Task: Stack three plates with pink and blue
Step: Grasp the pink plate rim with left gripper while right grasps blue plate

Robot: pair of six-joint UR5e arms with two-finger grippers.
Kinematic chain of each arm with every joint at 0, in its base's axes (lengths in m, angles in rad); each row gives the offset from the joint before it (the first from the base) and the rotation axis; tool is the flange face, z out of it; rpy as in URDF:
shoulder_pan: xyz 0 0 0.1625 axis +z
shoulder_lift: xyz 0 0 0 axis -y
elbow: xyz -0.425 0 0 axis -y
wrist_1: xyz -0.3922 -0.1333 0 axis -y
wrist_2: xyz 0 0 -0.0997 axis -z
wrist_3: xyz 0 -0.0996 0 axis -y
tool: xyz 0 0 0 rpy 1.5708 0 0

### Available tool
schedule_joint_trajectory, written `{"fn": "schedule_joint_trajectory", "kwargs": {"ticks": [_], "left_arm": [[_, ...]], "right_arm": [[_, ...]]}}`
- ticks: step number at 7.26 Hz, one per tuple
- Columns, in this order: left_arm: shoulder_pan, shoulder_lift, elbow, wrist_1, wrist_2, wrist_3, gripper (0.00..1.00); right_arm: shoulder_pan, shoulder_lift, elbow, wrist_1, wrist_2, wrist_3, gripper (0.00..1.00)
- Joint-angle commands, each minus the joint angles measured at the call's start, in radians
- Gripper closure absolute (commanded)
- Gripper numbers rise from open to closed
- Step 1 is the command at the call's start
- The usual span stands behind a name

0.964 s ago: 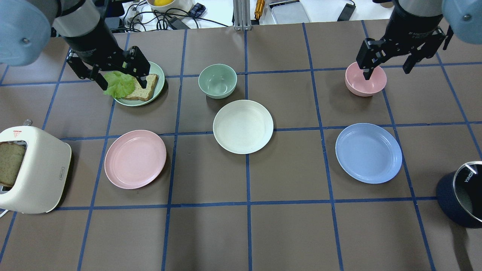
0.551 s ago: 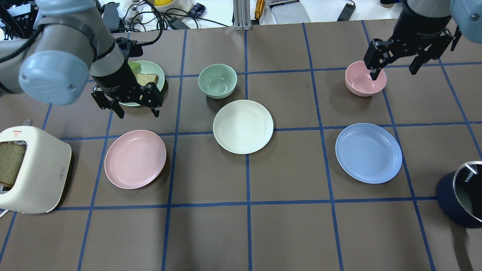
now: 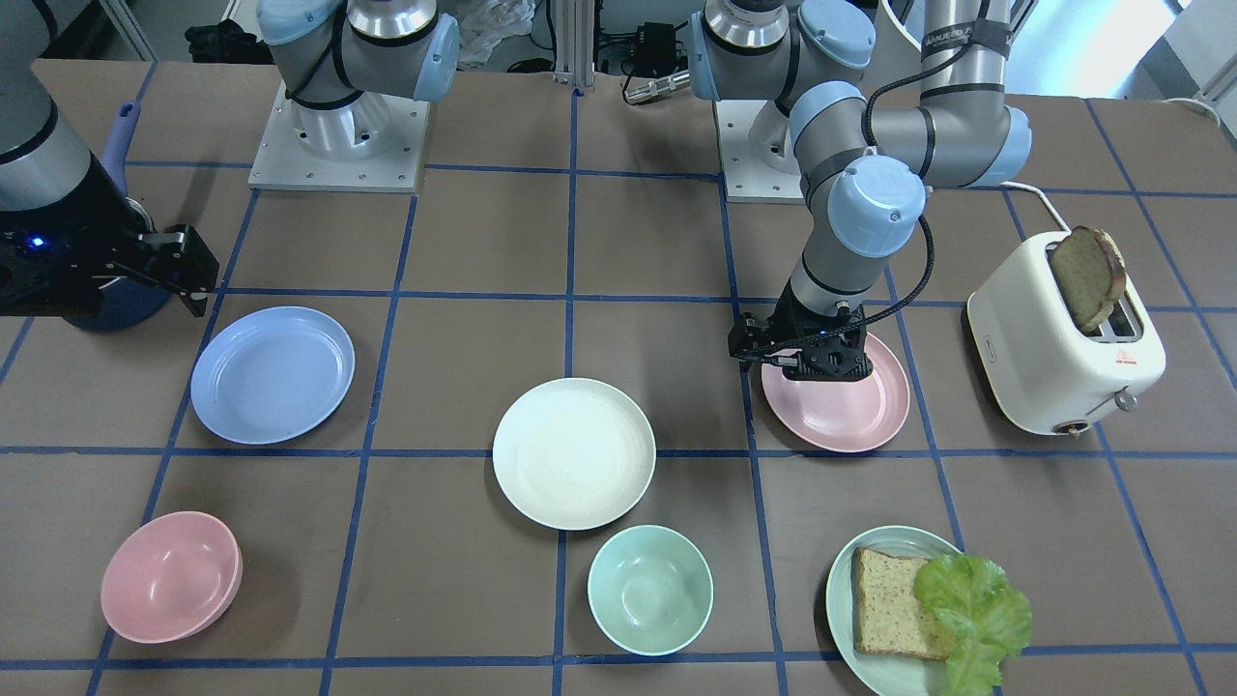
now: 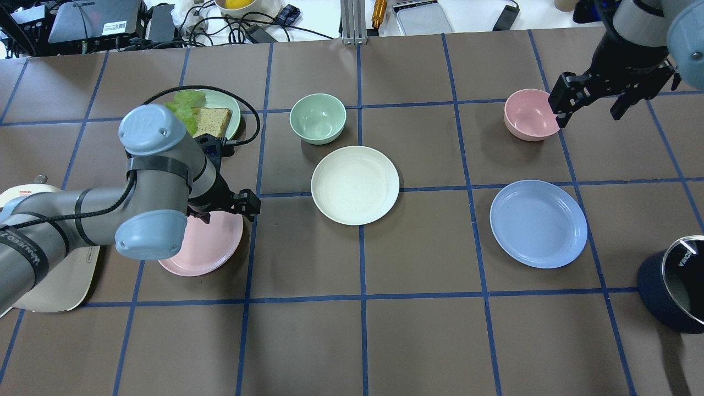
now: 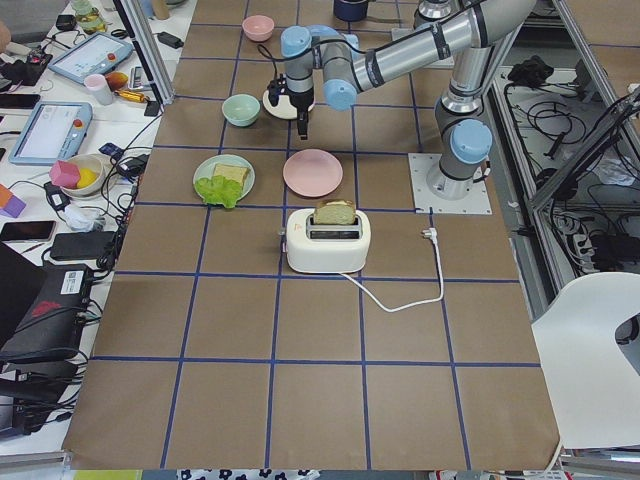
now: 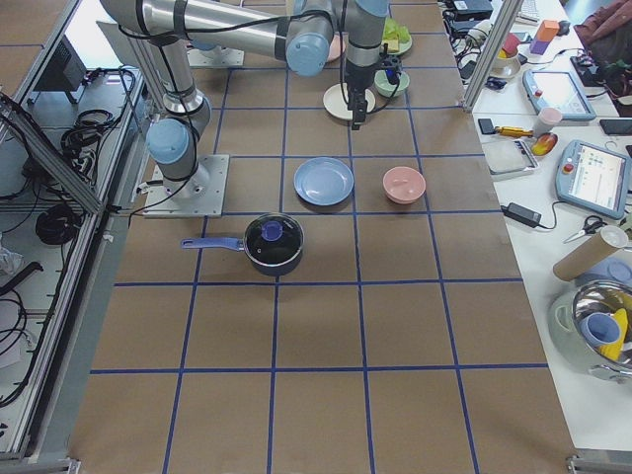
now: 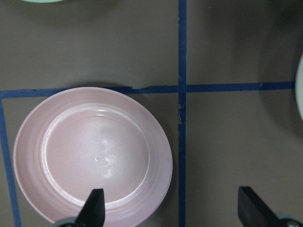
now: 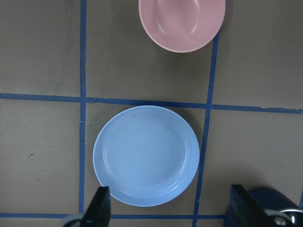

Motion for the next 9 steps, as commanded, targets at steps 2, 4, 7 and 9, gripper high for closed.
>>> {"fn": "schedule_joint_trajectory", "kwargs": {"ticks": [2, 4, 7, 9], "left_arm": [[0.0, -0.06, -0.079, 0.173, 0.007, -0.016, 0.35], [-0.003, -0.071, -0.078, 0.178, 0.007, -0.002, 0.77], [-0.004, -0.07, -0.072, 0.195, 0.007, -0.011, 1.0], [-0.007, -0.054, -0.064, 0.193, 0.006, -0.014, 1.0]], "right_arm": [[-0.073, -0.008, 0.077, -0.062, 0.001, -0.057, 0.11], [-0.11, -0.008, 0.19, -0.186, 0.0, -0.077, 0.11], [-0.157, -0.006, 0.254, -0.248, 0.0, -0.123, 0.15], [-0.17, -0.008, 0.336, -0.333, 0.0, -0.161, 0.16]]}}
